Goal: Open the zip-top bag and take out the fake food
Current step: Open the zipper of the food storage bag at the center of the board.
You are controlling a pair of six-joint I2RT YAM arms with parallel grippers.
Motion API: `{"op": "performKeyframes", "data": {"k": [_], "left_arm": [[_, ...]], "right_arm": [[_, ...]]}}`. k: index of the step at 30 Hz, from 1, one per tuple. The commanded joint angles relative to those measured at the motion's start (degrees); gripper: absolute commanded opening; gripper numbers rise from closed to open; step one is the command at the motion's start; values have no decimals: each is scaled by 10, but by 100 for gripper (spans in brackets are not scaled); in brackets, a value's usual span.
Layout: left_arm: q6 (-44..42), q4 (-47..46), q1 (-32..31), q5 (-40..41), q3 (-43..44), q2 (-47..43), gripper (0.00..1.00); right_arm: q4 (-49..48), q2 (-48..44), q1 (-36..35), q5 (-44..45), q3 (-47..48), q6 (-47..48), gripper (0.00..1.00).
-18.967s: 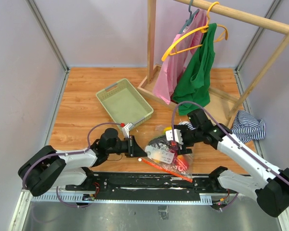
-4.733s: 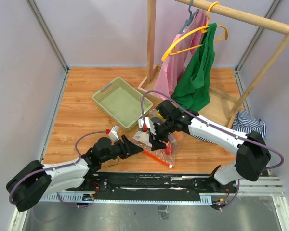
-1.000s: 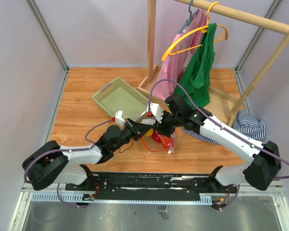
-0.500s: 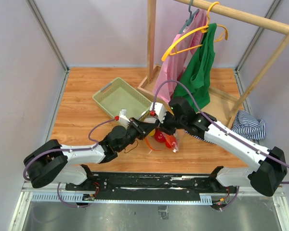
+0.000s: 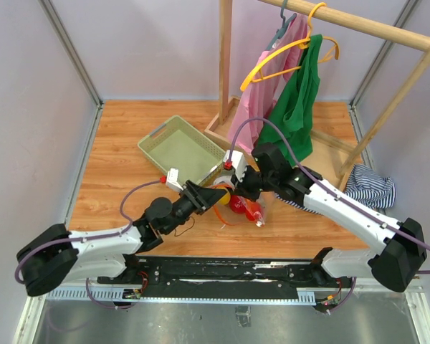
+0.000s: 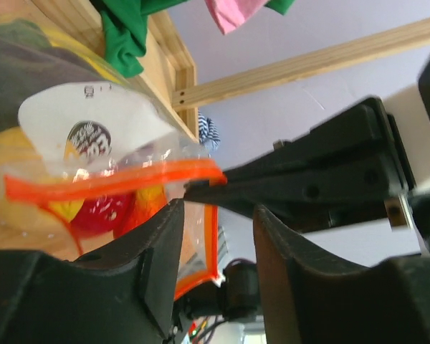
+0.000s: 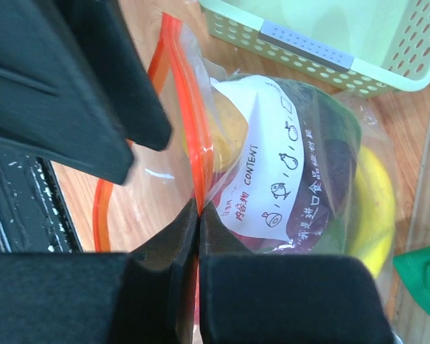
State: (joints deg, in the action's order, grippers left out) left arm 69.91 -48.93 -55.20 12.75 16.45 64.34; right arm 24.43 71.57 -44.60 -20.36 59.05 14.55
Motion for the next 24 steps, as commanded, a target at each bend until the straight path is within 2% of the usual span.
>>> {"op": "performKeyframes", "data": {"k": [1,4,7,9,15,21,24], "left_arm": [[-91,-10,-5,-29,-51,-88,51],[-153,14,-5,-61,-66,-128,56],[-219,-2,-8,-109,-77,-147,57],[-278,-7,-27,-111,-78,-154,57],[-483,-15,-97,5,-71,-108,58],[-541,-148,-99,89,-130,-55,56],[-551,-164,-100,120,-136,-24,58]], "right_arm": [[-16,3,10,-56,4,-31,1],[-15,18,11,-84,10,-37,1],[-16,33,11,-118,16,-41,1],[-14,40,11,-134,21,-42,1],[-14,53,13,-154,22,-40,1],[-15,56,23,-161,25,-40,1],[-15,57,25,-185,28,-34,1]]}}
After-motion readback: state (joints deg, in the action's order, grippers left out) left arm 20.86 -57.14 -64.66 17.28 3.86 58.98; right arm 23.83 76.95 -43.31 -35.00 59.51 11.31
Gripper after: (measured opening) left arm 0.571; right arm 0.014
